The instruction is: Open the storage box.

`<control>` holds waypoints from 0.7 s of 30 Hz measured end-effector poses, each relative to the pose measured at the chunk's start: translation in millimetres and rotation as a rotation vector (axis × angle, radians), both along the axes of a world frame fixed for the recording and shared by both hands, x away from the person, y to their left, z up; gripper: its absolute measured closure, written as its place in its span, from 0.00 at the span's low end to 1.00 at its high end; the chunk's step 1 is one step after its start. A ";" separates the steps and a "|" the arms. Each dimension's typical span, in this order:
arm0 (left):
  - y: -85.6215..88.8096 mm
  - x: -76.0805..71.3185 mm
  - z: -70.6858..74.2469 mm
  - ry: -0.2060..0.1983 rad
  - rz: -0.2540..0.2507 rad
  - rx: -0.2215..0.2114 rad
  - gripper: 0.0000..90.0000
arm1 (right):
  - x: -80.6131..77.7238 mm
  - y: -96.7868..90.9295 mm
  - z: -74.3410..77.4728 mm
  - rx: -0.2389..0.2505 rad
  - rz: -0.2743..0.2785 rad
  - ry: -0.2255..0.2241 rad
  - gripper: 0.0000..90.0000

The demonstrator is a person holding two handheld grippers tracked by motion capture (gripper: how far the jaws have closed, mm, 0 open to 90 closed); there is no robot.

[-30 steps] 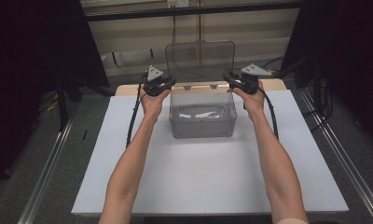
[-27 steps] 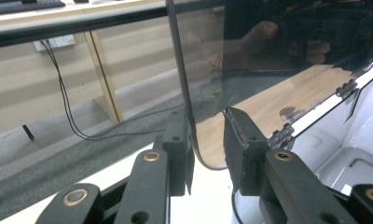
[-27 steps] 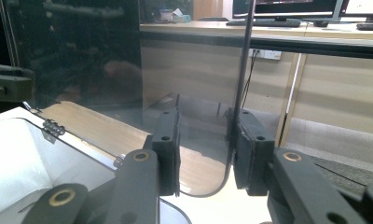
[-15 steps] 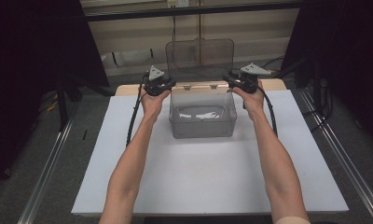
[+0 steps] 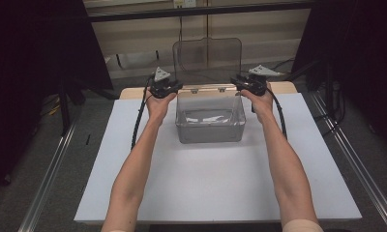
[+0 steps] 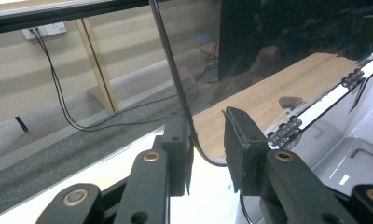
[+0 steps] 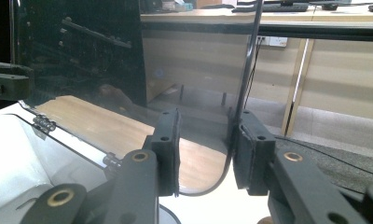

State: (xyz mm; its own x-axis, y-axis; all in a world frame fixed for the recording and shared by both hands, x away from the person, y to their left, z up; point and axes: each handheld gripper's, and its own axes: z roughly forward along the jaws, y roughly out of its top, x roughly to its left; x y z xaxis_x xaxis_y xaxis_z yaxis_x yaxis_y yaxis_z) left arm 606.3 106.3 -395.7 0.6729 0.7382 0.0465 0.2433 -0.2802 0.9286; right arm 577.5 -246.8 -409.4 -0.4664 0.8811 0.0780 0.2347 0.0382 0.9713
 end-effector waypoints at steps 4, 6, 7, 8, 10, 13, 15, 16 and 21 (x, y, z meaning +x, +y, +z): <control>-0.8 -0.4 0.9 0.000 0.007 0.014 0.78 | 0.4 0.5 -0.4 0.004 -0.003 0.005 0.71; -2.5 -0.9 1.4 -0.004 0.014 0.021 0.77 | 1.0 0.6 -0.7 0.008 -0.004 0.006 0.71; -3.2 -1.1 1.6 -0.003 0.015 0.026 0.77 | 1.2 0.6 -1.0 0.009 -0.005 0.007 0.71; -3.7 -1.0 1.2 0.000 0.016 0.024 0.76 | 1.5 1.1 -1.3 0.010 -0.006 0.009 0.70; -3.4 0.1 0.5 0.006 0.013 0.017 0.75 | 1.8 1.7 -1.6 0.008 -0.008 0.014 0.69; -3.0 1.8 -0.2 0.013 0.013 0.003 0.74 | 2.3 1.7 -1.7 0.004 -0.007 0.016 0.69; -4.1 2.5 -0.3 0.021 0.016 0.001 0.73 | 2.5 2.0 -1.6 0.002 -0.009 0.020 0.68; -4.5 2.8 -0.1 0.023 0.016 0.000 0.73 | 2.6 2.3 -1.4 -0.002 -0.010 0.022 0.68; -6.2 4.2 0.1 0.031 0.021 0.011 0.70 | 3.4 3.5 -2.0 0.001 -0.018 0.029 0.66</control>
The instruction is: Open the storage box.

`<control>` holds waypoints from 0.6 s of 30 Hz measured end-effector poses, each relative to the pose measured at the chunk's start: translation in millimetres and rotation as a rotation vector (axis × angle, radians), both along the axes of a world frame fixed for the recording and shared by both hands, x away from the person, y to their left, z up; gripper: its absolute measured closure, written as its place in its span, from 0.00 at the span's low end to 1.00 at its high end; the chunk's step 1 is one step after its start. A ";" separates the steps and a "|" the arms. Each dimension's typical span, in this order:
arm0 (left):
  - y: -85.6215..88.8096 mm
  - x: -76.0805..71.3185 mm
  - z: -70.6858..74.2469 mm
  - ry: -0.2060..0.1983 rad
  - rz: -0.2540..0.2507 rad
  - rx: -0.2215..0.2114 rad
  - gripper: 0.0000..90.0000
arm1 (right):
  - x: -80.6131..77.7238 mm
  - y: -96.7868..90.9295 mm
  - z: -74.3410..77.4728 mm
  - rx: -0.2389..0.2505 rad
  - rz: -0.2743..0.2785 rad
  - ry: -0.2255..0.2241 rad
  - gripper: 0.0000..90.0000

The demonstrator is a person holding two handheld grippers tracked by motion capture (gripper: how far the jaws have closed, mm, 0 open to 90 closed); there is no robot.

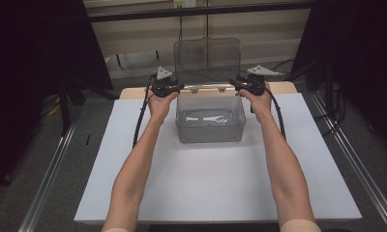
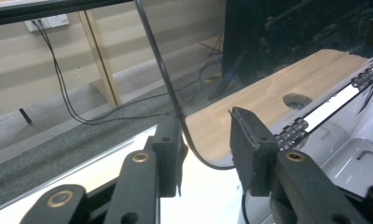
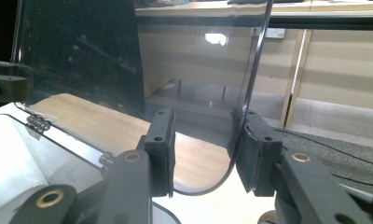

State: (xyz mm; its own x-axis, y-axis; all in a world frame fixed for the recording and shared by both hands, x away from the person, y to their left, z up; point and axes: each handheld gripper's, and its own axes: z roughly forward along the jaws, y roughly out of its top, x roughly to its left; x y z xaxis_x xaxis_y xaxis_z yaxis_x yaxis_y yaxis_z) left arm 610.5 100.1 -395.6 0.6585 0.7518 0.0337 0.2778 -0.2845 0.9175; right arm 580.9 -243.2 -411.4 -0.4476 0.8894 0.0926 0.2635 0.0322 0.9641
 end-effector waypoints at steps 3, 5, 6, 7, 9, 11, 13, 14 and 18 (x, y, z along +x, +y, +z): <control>0.7 1.0 -1.0 0.010 -0.002 -0.014 0.69 | 0.6 1.9 -0.2 -0.005 -0.007 0.009 0.64; 0.4 1.3 -1.1 0.019 0.003 -0.019 0.69 | 0.8 2.0 -0.2 -0.001 -0.008 0.014 0.64; 0.5 1.8 -1.2 0.020 -0.001 -0.018 0.69 | 0.9 2.0 -0.5 -0.001 -0.009 0.017 0.64; 0.3 1.7 -1.3 0.024 0.002 -0.021 0.68 | 1.3 2.4 -1.0 -0.002 -0.010 0.016 0.63; 0.8 2.3 -1.6 0.032 0.002 -0.023 0.67 | 1.5 2.6 -1.7 0.000 -0.011 0.023 0.62; 0.1 2.3 -1.6 0.047 0.006 -0.035 0.67 | 1.8 2.5 -2.4 0.007 -0.010 0.027 0.62; -1.1 2.6 -0.6 0.054 0.003 -0.026 0.65 | 2.1 2.3 -2.5 0.006 -0.006 0.027 0.62; -1.0 3.4 0.0 0.062 0.001 -0.027 0.65 | 2.3 1.9 -2.6 0.007 -0.006 0.030 0.61; -0.3 5.0 0.4 0.071 -0.005 -0.020 0.65 | 4.2 3.7 -2.0 -0.001 -0.007 0.041 0.59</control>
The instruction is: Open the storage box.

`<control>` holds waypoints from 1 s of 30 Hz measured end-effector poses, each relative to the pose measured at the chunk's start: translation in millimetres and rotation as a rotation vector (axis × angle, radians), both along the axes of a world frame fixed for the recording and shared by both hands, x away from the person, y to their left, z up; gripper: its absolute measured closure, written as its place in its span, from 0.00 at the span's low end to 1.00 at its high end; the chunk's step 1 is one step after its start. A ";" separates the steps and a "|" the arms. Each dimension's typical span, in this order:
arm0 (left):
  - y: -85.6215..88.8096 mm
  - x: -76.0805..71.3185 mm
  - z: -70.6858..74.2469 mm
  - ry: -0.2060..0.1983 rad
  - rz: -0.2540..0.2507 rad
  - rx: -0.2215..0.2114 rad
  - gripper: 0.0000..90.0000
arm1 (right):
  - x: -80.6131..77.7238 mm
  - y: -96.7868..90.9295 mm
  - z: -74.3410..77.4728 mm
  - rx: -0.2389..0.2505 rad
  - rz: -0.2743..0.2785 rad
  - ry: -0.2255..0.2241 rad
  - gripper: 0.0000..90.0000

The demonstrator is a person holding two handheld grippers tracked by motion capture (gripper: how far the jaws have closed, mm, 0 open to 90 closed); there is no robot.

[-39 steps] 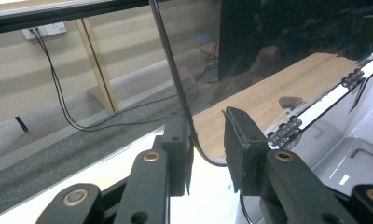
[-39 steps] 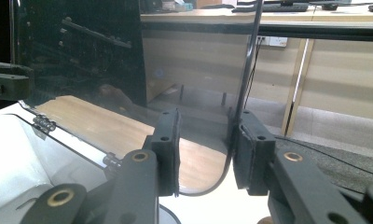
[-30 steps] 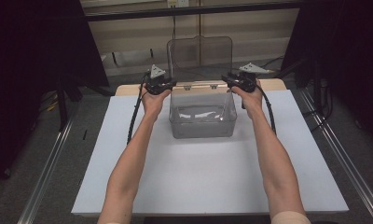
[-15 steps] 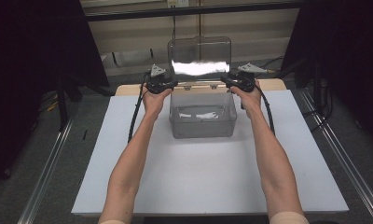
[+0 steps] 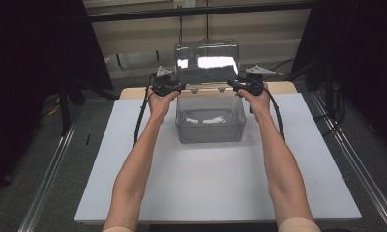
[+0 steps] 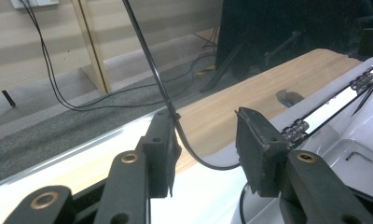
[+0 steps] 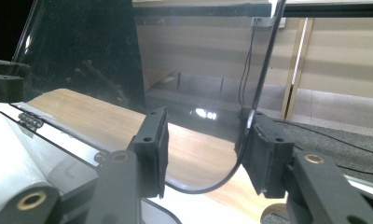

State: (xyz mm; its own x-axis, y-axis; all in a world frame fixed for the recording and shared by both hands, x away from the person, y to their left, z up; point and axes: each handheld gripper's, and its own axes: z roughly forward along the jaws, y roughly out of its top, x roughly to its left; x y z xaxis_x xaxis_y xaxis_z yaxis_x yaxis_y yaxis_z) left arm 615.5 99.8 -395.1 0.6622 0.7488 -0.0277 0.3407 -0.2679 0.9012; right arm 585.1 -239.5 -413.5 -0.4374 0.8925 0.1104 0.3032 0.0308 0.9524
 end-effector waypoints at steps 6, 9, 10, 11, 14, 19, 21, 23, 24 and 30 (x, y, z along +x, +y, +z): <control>0.2 1.1 -1.1 0.014 -0.003 0.000 0.62 | 2.4 1.2 -0.8 0.008 -0.002 0.019 0.56; 0.4 1.8 -1.5 0.023 -0.005 -0.010 0.60 | 3.2 1.2 -1.2 0.020 -0.004 0.031 0.55; 1.1 2.3 -1.9 0.025 -0.002 -0.008 0.60 | 3.6 1.2 -1.1 0.019 -0.004 0.035 0.55; 0.7 2.5 -2.6 0.027 0.002 -0.017 0.60 | 4.2 1.2 -1.0 0.019 -0.001 0.040 0.54; 0.9 3.0 -3.0 0.033 0.012 -0.016 0.59 | 5.3 1.7 -1.2 0.023 -0.002 0.057 0.53; 1.4 4.0 -4.2 0.056 0.016 -0.038 0.58 | 7.2 3.8 -3.9 0.036 -0.005 0.075 0.48; 1.6 4.9 -6.1 0.071 0.025 -0.065 0.57 | 8.0 3.7 -6.1 0.056 -0.006 0.080 0.47; 1.1 5.4 -6.8 0.069 0.039 -0.057 0.55 | 8.5 3.6 -7.0 0.062 -0.003 0.089 0.46; 0.5 5.4 -6.9 0.061 0.041 -0.051 0.54 | 8.6 3.7 -7.5 0.062 -0.004 0.094 0.45; 0.1 5.3 -8.6 0.055 0.030 -0.047 0.54 | 11.3 0.8 -15.1 0.154 -0.027 0.149 0.41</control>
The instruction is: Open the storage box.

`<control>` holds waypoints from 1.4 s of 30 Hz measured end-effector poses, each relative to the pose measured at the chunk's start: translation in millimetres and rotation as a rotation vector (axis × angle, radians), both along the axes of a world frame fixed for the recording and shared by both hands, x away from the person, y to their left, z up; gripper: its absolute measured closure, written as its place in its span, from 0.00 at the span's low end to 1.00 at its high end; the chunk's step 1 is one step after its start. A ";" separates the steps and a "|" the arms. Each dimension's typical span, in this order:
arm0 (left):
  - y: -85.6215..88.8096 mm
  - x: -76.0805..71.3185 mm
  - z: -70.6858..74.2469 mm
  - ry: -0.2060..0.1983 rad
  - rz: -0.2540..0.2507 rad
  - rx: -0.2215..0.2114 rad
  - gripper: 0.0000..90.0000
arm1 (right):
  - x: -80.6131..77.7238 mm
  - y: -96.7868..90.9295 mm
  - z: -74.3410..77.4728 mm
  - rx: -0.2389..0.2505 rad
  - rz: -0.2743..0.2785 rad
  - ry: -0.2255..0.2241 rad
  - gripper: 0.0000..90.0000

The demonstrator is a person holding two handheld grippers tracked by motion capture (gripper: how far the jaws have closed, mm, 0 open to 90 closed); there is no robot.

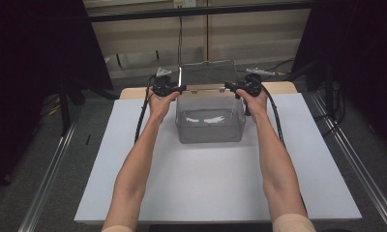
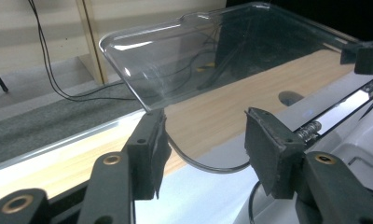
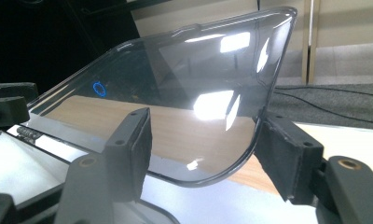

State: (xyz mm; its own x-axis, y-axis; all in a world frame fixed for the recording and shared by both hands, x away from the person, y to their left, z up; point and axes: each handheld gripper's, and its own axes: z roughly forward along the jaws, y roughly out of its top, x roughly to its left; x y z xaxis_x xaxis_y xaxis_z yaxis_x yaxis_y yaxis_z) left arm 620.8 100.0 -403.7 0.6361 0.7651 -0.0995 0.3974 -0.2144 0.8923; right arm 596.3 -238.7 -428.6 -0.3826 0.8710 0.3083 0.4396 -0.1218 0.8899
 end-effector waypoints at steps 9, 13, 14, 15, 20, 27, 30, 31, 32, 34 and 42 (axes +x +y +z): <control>-1.6 1.0 -4.4 0.002 0.018 -0.034 0.49 | -0.3 2.1 0.5 -0.002 -0.011 0.008 0.40; -1.3 1.2 -5.5 0.002 0.014 -0.037 0.48 | -0.9 4.8 0.6 -0.052 -0.040 -0.014 0.34; -1.9 1.2 -6.4 0.000 0.011 -0.032 0.48 | -1.0 5.5 0.9 -0.061 -0.043 -0.016 0.35; -2.4 1.3 -7.1 0.000 0.014 -0.032 0.48 | -0.9 6.6 1.4 -0.082 -0.045 -0.016 0.38; 0.7 1.4 -10.6 0.011 0.046 -0.050 0.38 | -1.4 8.0 -0.9 -0.091 -0.051 -0.016 0.30; 0.9 -0.5 -9.2 -0.007 0.063 -0.036 0.27 | -4.1 4.4 2.8 -0.118 -0.067 -0.019 0.19; 2.2 -2.7 -9.5 0.010 0.080 -0.054 0.23 | -6.6 3.1 6.6 -0.130 -0.068 -0.025 0.17; 2.5 -3.4 -9.3 0.006 0.079 -0.052 0.22 | -8.0 3.1 8.8 -0.130 -0.062 -0.031 0.15; 3.2 -5.3 -9.3 -0.003 0.086 -0.049 0.21 | -8.8 3.5 9.7 -0.132 -0.060 -0.033 0.15; 3.9 -7.8 -9.2 0.000 0.085 -0.057 0.16 | -12.4 4.1 11.5 -0.141 -0.065 -0.045 0.14; 3.7 -22.4 2.8 -0.028 0.063 -0.051 0.08 | -28.1 0.7 17.9 -0.118 -0.061 -0.100 0.07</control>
